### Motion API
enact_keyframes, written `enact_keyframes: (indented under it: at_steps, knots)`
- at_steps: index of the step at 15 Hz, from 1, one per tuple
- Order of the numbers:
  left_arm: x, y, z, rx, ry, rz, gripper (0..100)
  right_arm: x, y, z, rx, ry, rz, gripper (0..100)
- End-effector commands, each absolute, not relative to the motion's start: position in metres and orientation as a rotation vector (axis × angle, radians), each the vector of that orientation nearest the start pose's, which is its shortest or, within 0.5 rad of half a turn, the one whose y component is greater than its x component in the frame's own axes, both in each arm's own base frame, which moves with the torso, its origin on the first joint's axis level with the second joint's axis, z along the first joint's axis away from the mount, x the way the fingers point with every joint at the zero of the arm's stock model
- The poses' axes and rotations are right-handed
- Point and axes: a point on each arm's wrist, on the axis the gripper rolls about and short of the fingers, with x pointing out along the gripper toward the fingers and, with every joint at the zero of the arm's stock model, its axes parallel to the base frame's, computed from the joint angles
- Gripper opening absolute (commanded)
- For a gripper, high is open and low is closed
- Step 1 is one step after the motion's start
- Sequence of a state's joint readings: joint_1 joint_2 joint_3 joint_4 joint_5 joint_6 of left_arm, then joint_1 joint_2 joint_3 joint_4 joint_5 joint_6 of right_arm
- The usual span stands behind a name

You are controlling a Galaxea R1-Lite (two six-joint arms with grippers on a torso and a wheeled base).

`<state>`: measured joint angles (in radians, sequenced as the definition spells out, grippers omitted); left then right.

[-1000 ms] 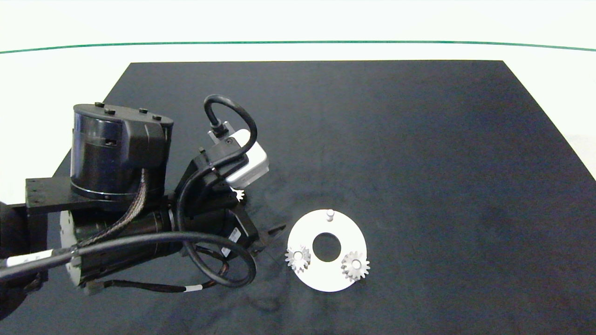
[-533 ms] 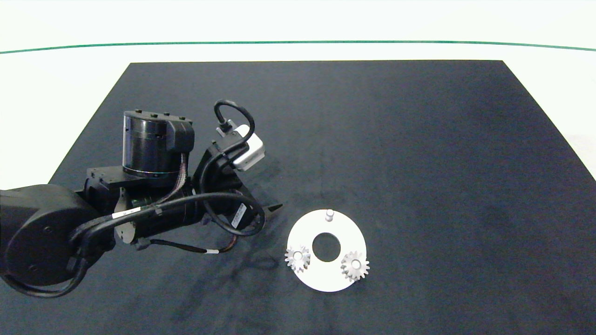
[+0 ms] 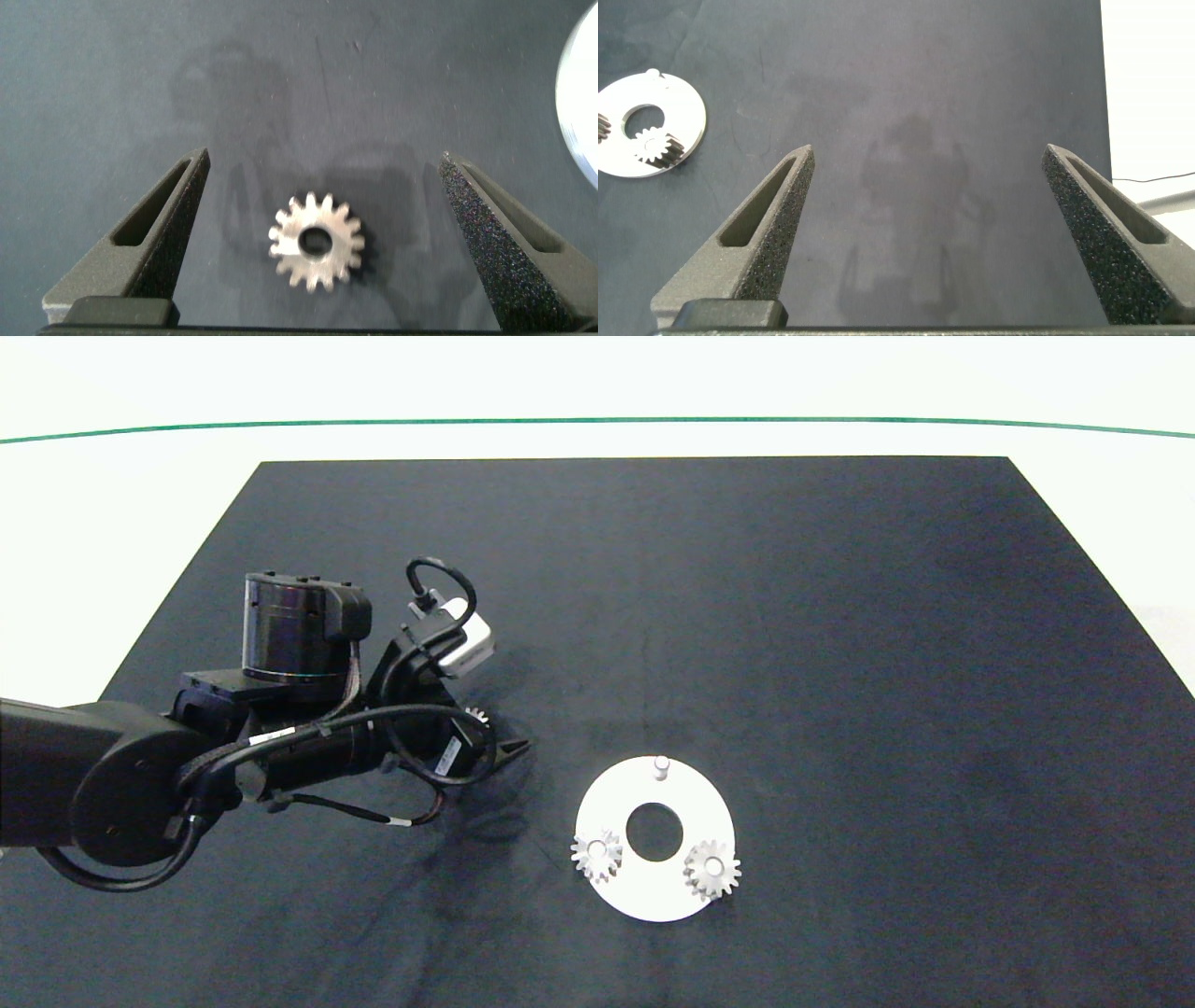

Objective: Install three planetary gears onto the carrier pins

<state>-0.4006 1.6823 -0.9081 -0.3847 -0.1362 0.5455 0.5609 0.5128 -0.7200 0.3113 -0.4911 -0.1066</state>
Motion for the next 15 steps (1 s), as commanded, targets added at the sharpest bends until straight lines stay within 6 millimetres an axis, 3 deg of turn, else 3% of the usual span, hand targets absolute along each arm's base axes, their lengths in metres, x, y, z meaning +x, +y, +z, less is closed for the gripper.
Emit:
enact_keyframes:
  at_steps: [1, 5, 15]
  knots:
    - [0.267, -0.110, 0.195, 0.578, 0.230, -0.610, 100, 0.001, -0.012, 0.246, -0.163, 0.092, 0.073, 100]
    - [0.254, -0.107, 0.180, 0.579, 0.264, -0.626, 100, 0.001, -0.012, 0.246, -0.164, 0.093, 0.073, 100]
    - [0.261, -0.109, 0.173, 0.573, 0.254, -0.626, 100, 0.001, -0.012, 0.246, -0.164, 0.093, 0.073, 100]
